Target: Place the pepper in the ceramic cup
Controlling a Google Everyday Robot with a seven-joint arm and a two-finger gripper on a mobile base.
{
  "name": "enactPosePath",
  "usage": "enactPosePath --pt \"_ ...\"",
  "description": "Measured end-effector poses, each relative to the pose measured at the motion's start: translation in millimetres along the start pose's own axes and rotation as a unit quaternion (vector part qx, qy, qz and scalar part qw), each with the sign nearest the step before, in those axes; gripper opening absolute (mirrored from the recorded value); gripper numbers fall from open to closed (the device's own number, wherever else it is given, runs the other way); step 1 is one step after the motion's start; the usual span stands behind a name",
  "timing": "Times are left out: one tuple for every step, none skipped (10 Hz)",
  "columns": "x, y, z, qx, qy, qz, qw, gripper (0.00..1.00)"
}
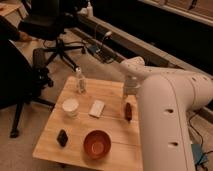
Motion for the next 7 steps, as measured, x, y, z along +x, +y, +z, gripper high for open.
enactPosePath --pt "-2.3 1.2 3.6 -0.001 0.005 -0.003 1.0000 0.65" --pt "-3.6 3.9 8.6 -0.004 0.011 -0.008 0.9999 0.65" --pt "-2.8 6.6 14.9 -0.010 0.022 -0.011 0.9997 0.65" --pt "1.7 6.2 22.4 -0.021 0.041 -0.013 0.9988 0.65" --pt "4.5 7.1 23.8 -0.031 0.054 -0.012 0.9980 0.65" --pt "7.1 5.1 23.3 -0.040 0.070 -0.009 0.9967 0.65" --pt "8.2 1.1 22.1 -0.045 0.083 -0.005 0.9955 0.65"
